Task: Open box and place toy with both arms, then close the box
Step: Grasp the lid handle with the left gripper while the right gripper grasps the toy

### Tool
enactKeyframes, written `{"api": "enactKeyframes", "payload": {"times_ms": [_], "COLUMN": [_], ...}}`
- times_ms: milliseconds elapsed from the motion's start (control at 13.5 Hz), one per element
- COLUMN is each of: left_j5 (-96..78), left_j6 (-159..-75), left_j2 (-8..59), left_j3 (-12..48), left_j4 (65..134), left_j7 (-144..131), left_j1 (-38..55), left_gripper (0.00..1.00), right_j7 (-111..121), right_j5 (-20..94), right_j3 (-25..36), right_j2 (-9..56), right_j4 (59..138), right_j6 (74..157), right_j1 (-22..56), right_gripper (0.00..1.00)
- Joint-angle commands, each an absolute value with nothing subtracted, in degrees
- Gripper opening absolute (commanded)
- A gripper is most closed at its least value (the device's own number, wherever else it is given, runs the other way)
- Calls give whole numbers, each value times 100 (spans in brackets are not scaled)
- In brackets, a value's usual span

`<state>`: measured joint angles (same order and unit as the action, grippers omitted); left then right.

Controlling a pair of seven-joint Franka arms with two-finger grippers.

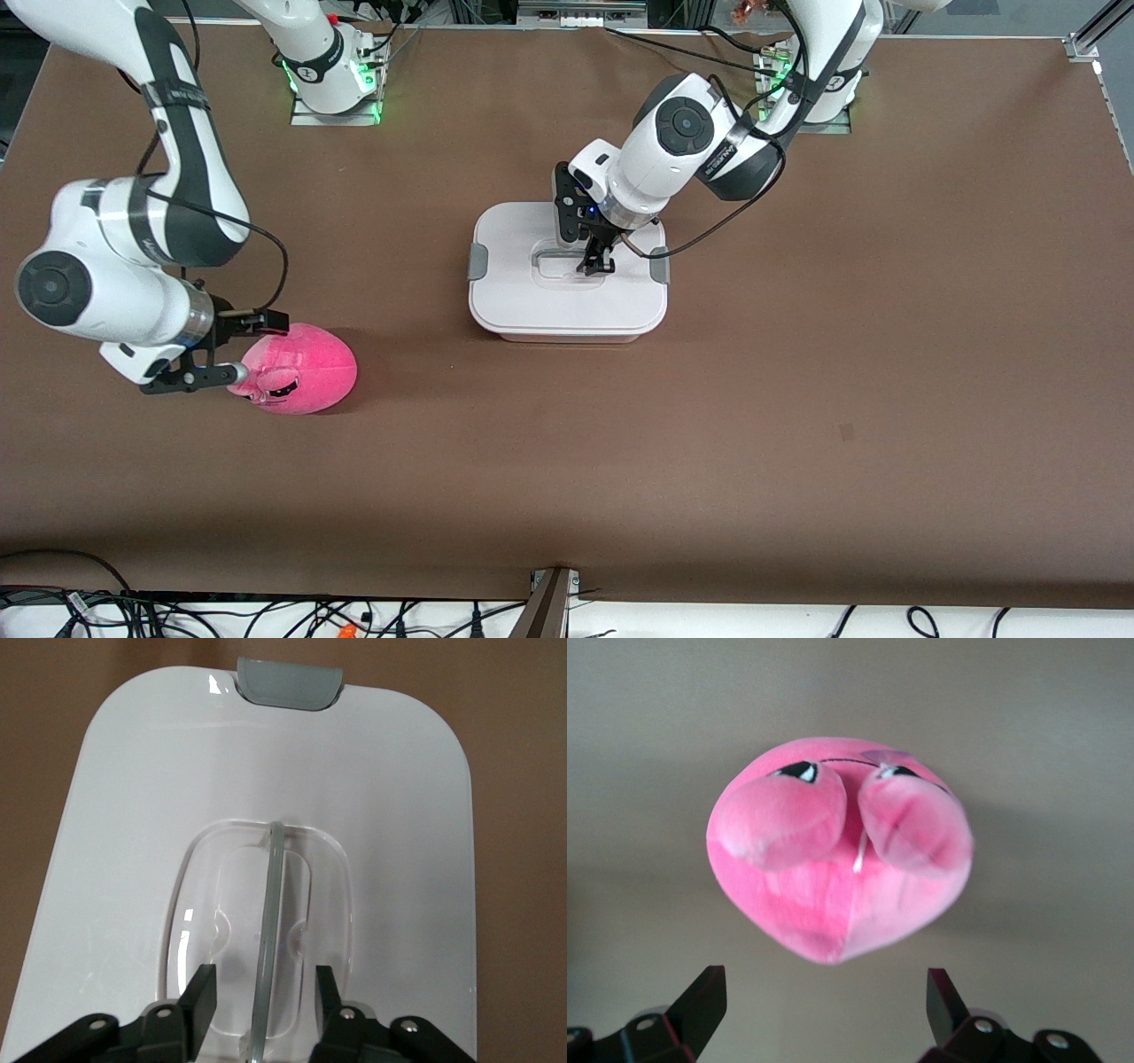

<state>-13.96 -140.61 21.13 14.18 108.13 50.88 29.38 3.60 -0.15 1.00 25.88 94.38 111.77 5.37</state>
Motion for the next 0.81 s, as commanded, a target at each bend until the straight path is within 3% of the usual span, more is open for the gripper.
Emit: {"api": "enactKeyframes", "payload": {"times_ms": [0, 295, 517, 665, 738], "left_j5": [-1494, -1503, -1547, -1573, -1573], "left_j6": [-14098, -14045, -13686, -13100, -12600], "left_j2": [2083, 2022, 1846, 1767, 1758], "left_j3": [1415, 1415, 1406, 1406, 1406], "left_j4": [10854, 10828, 10706, 10417, 10145], "left_j7": [5238, 5247, 5177, 5177, 5168], "left_j1": [2944, 2909, 2831, 2673, 2611], "left_gripper": [0, 0, 0, 0, 0], "right_j7": [492, 501, 677, 694, 694], "right_j5": [141, 141, 149, 149, 149], "right_j3": [70, 70, 70, 70, 70], "right_j2": [2794, 3111, 3155, 3173, 3173], "right_j4": [9448, 9448, 9457, 9457, 9457], "right_j6": [11548, 12031, 12032, 11997, 11945], "right_j1": [519, 519, 492, 466, 448], "right_gripper": [100, 98, 55, 10, 0]}}
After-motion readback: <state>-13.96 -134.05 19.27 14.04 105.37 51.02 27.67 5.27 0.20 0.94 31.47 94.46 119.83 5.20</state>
